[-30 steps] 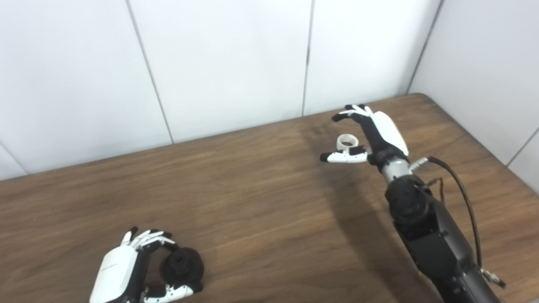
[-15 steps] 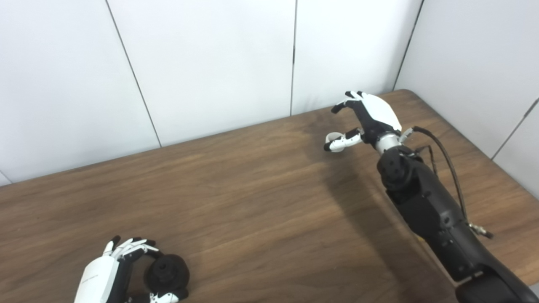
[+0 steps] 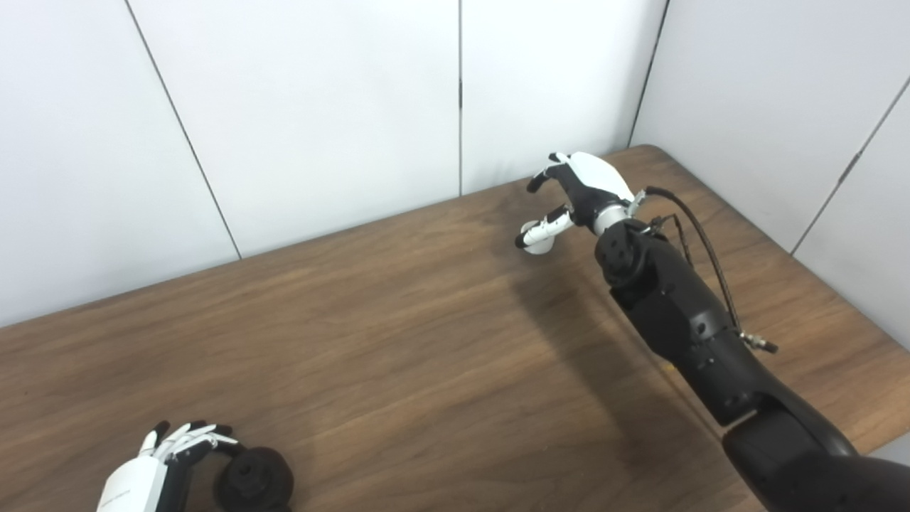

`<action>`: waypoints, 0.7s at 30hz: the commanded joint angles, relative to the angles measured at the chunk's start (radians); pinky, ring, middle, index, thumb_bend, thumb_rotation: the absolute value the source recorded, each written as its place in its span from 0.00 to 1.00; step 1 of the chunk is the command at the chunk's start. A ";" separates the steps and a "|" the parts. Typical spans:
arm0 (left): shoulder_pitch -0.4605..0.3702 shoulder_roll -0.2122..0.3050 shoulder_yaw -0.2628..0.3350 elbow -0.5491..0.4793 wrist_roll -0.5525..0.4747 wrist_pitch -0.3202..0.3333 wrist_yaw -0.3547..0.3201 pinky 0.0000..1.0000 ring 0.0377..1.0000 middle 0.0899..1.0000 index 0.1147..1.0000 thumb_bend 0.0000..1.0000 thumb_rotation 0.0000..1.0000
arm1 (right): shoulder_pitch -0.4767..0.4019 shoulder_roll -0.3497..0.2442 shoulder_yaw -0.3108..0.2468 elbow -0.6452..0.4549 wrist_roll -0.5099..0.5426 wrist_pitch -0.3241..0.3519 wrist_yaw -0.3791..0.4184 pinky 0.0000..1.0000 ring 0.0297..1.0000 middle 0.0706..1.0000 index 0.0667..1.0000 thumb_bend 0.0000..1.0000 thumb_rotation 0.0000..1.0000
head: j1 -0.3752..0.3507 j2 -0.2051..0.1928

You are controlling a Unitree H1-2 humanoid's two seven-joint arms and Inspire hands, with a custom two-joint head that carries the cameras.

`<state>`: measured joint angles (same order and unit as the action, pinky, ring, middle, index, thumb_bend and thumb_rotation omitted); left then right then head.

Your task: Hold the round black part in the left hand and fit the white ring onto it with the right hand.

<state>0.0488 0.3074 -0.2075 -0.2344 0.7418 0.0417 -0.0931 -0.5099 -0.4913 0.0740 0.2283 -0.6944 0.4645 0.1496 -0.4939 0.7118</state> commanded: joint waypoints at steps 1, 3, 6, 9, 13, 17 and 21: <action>0.008 0.019 0.009 -0.019 0.010 0.011 -0.011 1.00 0.87 0.76 0.42 0.52 0.05 | -0.049 -0.010 -0.012 -0.011 -0.025 0.005 0.006 1.00 1.00 0.97 0.68 0.84 0.26 | 0.000 0.002; 0.010 0.020 0.012 -0.024 0.008 0.012 -0.014 1.00 0.87 0.75 0.42 0.52 0.05 | -0.047 -0.005 -0.014 -0.007 -0.037 0.005 0.018 1.00 1.00 0.96 0.68 0.85 0.27 | -0.002 0.006; 0.012 0.022 0.015 -0.027 0.005 0.010 -0.017 1.00 0.87 0.75 0.42 0.52 0.05 | -0.045 0.005 -0.023 0.001 -0.053 0.005 0.029 1.00 1.00 0.96 0.68 0.85 0.27 | -0.004 0.006; 0.013 0.022 0.019 -0.029 0.002 0.009 -0.020 1.00 0.87 0.76 0.42 0.52 0.05 | -0.044 0.022 -0.043 0.022 -0.074 0.005 0.037 1.00 1.00 0.95 0.68 0.85 0.26 | -0.005 0.008; 0.015 0.021 0.024 -0.030 0.001 0.005 -0.023 1.00 0.87 0.76 0.42 0.52 0.05 | -0.046 0.034 -0.059 0.054 -0.101 0.005 0.044 1.00 1.00 0.94 0.68 0.86 0.26 | -0.004 0.010; 0.016 0.019 0.027 -0.033 0.008 0.004 -0.025 1.00 0.87 0.75 0.42 0.52 0.05 | -0.041 0.038 -0.071 0.067 -0.122 0.005 0.055 1.00 1.00 0.94 0.68 0.85 0.27 | -0.004 0.011; 0.016 0.020 0.027 -0.036 0.012 0.006 -0.029 1.00 0.87 0.75 0.42 0.52 0.05 | -0.041 0.044 -0.088 0.074 -0.139 0.005 0.059 1.00 1.00 0.94 0.67 0.85 0.27 | -0.003 0.012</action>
<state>0.0597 0.3076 -0.1860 -0.2497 0.7413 0.0430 -0.1180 -0.5098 -0.4335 0.0009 0.3158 -0.8117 0.4648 0.2116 -0.4970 0.7225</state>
